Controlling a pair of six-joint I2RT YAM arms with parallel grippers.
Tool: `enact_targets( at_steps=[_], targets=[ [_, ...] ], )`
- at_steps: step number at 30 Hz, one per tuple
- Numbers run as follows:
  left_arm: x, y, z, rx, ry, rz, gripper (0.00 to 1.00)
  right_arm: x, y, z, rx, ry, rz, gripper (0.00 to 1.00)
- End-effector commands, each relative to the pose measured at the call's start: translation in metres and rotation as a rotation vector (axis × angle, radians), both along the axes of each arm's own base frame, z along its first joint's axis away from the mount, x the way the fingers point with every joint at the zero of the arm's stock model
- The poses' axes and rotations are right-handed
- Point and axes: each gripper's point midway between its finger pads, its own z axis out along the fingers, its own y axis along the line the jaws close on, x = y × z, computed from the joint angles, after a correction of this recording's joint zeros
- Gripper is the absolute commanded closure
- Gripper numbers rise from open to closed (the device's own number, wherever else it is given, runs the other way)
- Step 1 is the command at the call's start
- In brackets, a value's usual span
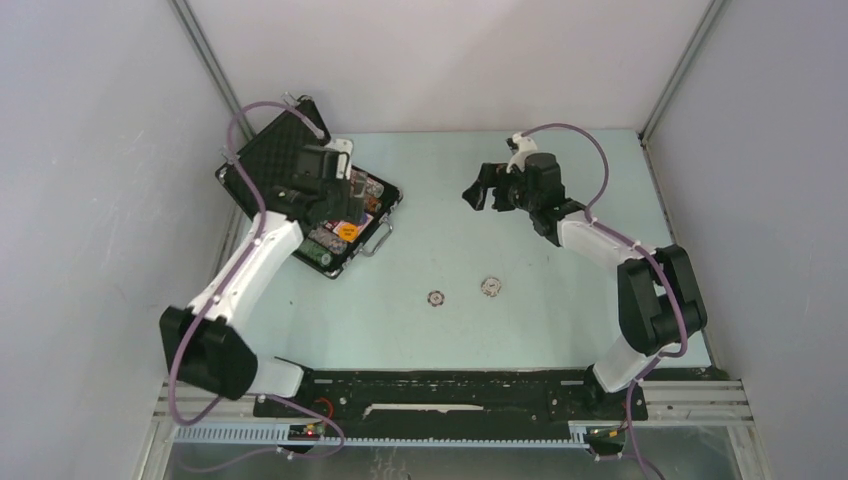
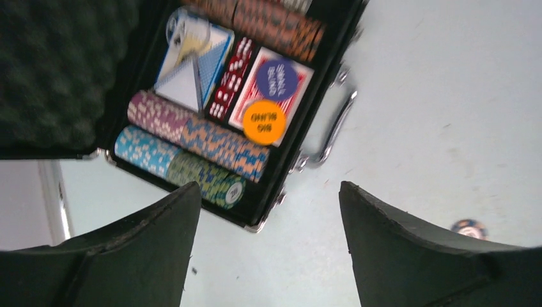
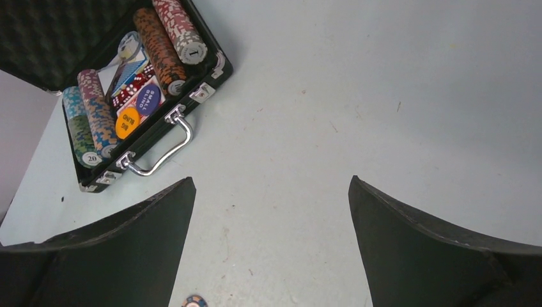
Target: Pack up texas hold em set
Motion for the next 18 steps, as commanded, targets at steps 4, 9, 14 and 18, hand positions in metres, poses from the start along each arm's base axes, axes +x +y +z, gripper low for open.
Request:
enact_targets(
  at_steps=[4, 9, 14, 18],
  targets=[
    [-0.007, -0.026, 0.093, -0.256, -0.361, -0.074, 0.14, -0.029, 0.026, -0.009, -0.140, 0.236, -0.090, 0.02],
    [-0.034, -0.027, 0.123, -0.366, -0.475, -0.080, 0.14, -0.088, 0.056, -0.031, -0.253, 0.443, 0.061, 0.00],
    [-0.054, -0.029, 0.151, -0.434, -0.576, -0.120, 0.13, -0.127, 0.071, -0.055, -0.533, 0.550, 0.148, 0.01],
    [-0.067, -0.024, 0.166, -0.450, -0.627, -0.120, 0.13, -0.143, 0.081, -0.064, -0.639, 0.593, 0.191, 0.03]
  ],
)
